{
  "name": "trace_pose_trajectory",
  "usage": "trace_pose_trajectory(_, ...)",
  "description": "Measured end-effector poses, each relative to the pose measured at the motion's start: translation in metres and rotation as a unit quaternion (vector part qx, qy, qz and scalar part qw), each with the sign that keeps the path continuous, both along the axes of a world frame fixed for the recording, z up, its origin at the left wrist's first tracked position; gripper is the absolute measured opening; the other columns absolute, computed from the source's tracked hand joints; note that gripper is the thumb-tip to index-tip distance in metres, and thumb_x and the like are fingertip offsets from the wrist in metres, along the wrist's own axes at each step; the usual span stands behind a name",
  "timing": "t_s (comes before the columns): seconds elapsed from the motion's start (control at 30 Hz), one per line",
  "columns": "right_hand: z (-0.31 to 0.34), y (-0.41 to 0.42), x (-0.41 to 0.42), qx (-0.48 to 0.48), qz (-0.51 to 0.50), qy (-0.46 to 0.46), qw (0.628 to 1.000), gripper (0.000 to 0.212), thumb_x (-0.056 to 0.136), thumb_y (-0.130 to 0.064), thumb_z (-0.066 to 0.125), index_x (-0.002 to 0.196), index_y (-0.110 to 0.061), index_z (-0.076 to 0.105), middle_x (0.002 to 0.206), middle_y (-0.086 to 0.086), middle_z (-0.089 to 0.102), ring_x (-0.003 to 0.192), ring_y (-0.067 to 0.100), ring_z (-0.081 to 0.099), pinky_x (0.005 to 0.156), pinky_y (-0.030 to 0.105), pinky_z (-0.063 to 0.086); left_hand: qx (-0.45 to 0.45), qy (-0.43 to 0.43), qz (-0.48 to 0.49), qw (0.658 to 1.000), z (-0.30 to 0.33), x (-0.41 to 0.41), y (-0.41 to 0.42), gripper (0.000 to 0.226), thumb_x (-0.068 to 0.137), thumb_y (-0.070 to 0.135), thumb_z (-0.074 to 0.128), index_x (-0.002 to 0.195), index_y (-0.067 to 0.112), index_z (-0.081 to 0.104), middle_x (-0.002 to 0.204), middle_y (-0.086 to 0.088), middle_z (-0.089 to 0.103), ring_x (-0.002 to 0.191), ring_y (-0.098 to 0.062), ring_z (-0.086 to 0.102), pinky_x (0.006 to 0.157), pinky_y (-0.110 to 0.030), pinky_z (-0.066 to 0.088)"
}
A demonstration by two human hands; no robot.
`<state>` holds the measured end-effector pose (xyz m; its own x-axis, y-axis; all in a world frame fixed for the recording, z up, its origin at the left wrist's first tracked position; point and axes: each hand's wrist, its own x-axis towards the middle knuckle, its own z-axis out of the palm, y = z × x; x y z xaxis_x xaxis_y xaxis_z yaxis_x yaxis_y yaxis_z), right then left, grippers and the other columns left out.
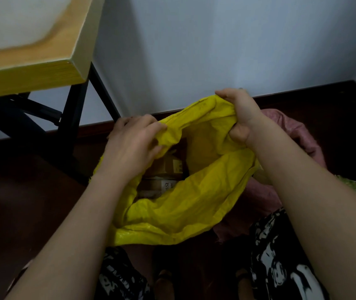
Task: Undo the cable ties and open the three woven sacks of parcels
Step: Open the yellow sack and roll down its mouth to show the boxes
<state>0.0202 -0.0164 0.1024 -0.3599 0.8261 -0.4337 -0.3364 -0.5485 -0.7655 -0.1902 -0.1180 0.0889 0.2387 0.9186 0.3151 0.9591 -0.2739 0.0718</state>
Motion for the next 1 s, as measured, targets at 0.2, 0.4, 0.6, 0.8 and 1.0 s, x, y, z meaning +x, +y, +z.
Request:
trace_pose_trajectory(0.2,-0.01,0.006,-0.001,0.334,-0.069,-0.37,0.864,0.011,0.085,-0.017,0.067,0.087,-0.022,0.057,0.076,-0.007,0.056,0.066,-0.002,0.053,0.065,0.02,0.042,-0.062,-0.366,0.194,0.908,0.013,-0.011,0.004,0.014,0.092,0.019,0.059,0.099,0.017,0.07,0.088,0.001,0.066,0.086,-0.017,0.061,0.076,-0.025,0.044)
trace_pose_trajectory(0.4,-0.014,-0.017,-0.012,0.529,0.065,-0.446,0.719,0.051,0.065,-0.069,0.064,0.104,-0.037,0.065,0.108,-0.006,0.048,0.109,0.013,0.044,0.096,0.026,0.035,-0.16,-0.571,0.241,0.768,0.011,-0.024,0.007,0.024,0.093,0.018,0.056,0.072,0.015,0.067,0.063,-0.003,0.067,0.065,-0.023,0.061,0.069,-0.033,0.047)
trace_pose_trajectory(0.6,-0.015,-0.007,-0.01,0.429,0.146,-0.416,0.788,0.044,0.091,-0.037,0.062,0.075,0.004,0.062,0.066,0.009,0.048,0.06,0.011,0.043,0.057,0.026,0.034,-0.197,-0.675,0.296,0.647,0.012,-0.031,0.012,0.012,0.093,0.013,0.053,0.098,0.012,0.064,0.08,-0.007,0.067,0.069,-0.019,0.063,0.066,-0.03,0.053)
trace_pose_trajectory(0.8,-0.02,-0.006,-0.016,0.259,0.083,-0.313,0.91,0.049,0.094,-0.041,0.054,0.07,0.002,0.055,0.072,0.017,0.049,0.067,0.024,0.045,0.061,0.037,0.036,-0.094,-0.32,0.244,0.911,-0.001,-0.037,0.006,0.009,0.083,0.026,0.067,0.081,0.033,0.063,0.108,-0.005,0.056,0.099,-0.023,0.057,0.087,-0.037,0.05)
trace_pose_trajectory(1.0,-0.019,-0.001,-0.017,0.164,0.047,-0.234,0.957,0.037,0.098,-0.029,0.052,0.083,0.002,0.066,0.081,0.02,0.067,0.07,0.025,0.065,0.07,0.037,0.057,-0.132,-0.045,0.223,0.965,0.006,-0.019,-0.006,0.06,0.073,0.073,0.057,0.116,0.032,0.064,0.113,-0.003,0.056,0.114,-0.025,0.048,0.093,-0.043,0.044)
